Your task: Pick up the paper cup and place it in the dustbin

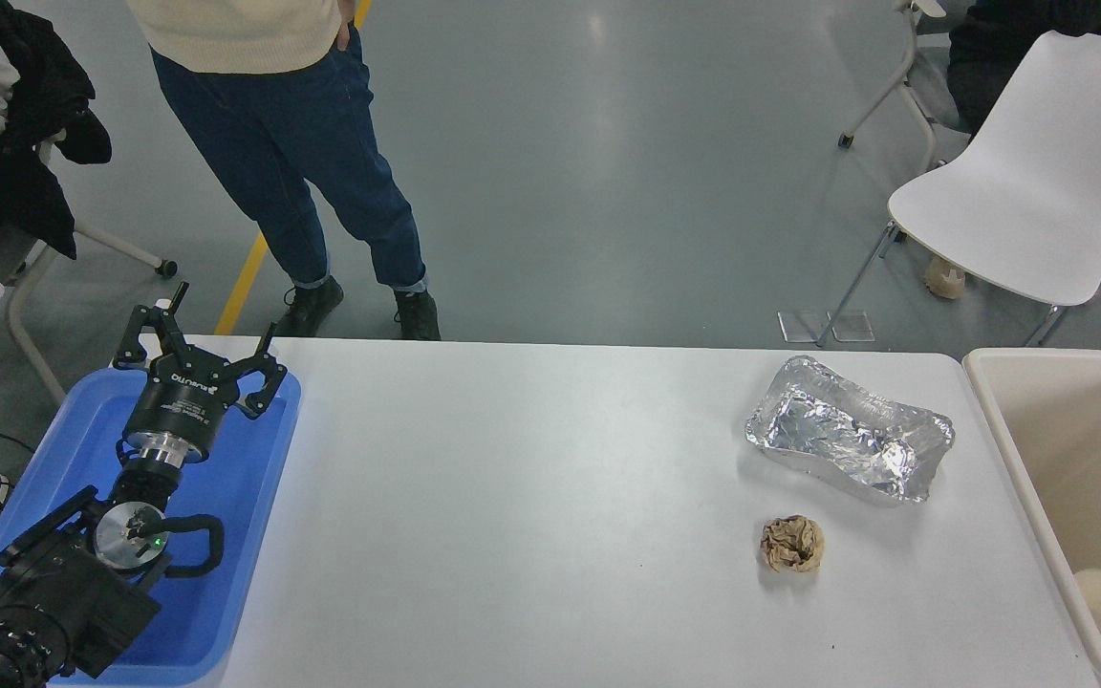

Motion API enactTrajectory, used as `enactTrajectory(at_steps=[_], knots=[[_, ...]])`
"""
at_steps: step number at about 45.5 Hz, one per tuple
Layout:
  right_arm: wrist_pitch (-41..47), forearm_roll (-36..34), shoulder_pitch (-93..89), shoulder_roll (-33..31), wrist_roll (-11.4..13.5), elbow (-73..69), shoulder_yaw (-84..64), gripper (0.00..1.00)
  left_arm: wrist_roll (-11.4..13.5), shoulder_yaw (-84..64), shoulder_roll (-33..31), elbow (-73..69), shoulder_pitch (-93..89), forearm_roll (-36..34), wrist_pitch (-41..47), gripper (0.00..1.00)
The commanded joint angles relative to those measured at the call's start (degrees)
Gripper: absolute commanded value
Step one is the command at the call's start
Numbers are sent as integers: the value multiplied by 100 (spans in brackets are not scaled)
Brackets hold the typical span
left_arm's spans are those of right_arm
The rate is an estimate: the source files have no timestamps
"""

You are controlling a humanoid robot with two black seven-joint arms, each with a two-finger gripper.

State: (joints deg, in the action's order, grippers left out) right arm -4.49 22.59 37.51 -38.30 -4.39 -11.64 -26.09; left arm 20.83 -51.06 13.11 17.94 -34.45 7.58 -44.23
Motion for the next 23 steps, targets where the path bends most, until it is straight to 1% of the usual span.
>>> enactTrajectory(at_steps=[1, 6, 15, 18, 23], knots=[[-158, 18, 2, 51, -1, -513, -37, 100, 0, 0, -1, -1, 0, -2, 2, 100], [-158, 79, 230, -125, -1, -1234, -54, 100, 0, 0, -1, -1, 0, -2, 2, 100], [-158, 105, 906, -924, -1, -2815, -89, 100, 0, 0, -1, -1, 0, -2, 2, 100], [-158, 132, 1266, -1197, -1, -3404, -343, 100, 0, 0, -1, -1, -9, -2, 2, 100], [-158, 351, 2127, -1347, -1, -4073, -1247, 100, 0, 0, -1, -1, -9, -2, 2, 100]])
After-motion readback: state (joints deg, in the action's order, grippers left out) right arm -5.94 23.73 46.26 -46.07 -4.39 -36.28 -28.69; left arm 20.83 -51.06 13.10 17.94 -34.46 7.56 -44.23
